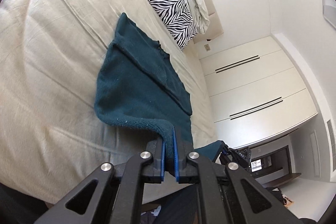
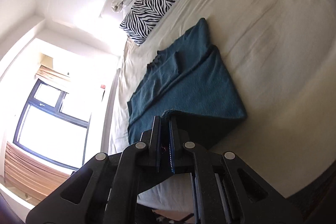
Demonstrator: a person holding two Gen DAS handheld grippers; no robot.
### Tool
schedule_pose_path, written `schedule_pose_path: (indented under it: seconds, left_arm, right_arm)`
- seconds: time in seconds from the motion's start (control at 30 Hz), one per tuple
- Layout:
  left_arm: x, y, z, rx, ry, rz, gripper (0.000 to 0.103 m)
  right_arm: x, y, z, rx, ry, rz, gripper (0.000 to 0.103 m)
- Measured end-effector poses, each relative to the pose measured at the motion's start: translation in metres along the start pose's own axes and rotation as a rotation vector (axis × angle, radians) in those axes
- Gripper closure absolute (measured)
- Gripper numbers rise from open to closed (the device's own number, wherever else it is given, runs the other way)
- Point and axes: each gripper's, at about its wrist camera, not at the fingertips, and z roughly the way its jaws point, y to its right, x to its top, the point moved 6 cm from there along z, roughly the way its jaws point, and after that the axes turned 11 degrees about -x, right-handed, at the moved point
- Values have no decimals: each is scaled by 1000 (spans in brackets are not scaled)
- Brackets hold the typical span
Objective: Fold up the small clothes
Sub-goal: 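Fold the hem with the left gripper over toward the collar while the right gripper pinches the strip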
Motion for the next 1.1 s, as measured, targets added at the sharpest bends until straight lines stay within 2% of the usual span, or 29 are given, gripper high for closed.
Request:
schedule_pose_path:
  seconds: [0.23,0.47,0.67,0.87,1.0,1.07,1.1]
  left_arm:
    - [68,-2,28,-45,88,-45,96]
    - [135,-26,73,-45,125,-114,96]
    - [188,-43,114,-3,129,-110,96]
    - [229,-71,148,44,136,-135,96]
    - [245,-92,172,130,118,-94,94]
    - [247,-110,180,174,107,-115,83]
    - [248,-116,182,197,105,-117,57]
  right_arm:
    - [64,-17,40,1,55,12,97]
    - [124,-24,100,-62,93,26,97]
    - [168,-19,163,-137,94,27,97]
    - [200,-4,212,-177,96,62,97]
    - [214,0,242,-207,81,57,97]
    - [217,1,262,-242,52,28,95]
    - [218,4,272,-283,38,12,95]
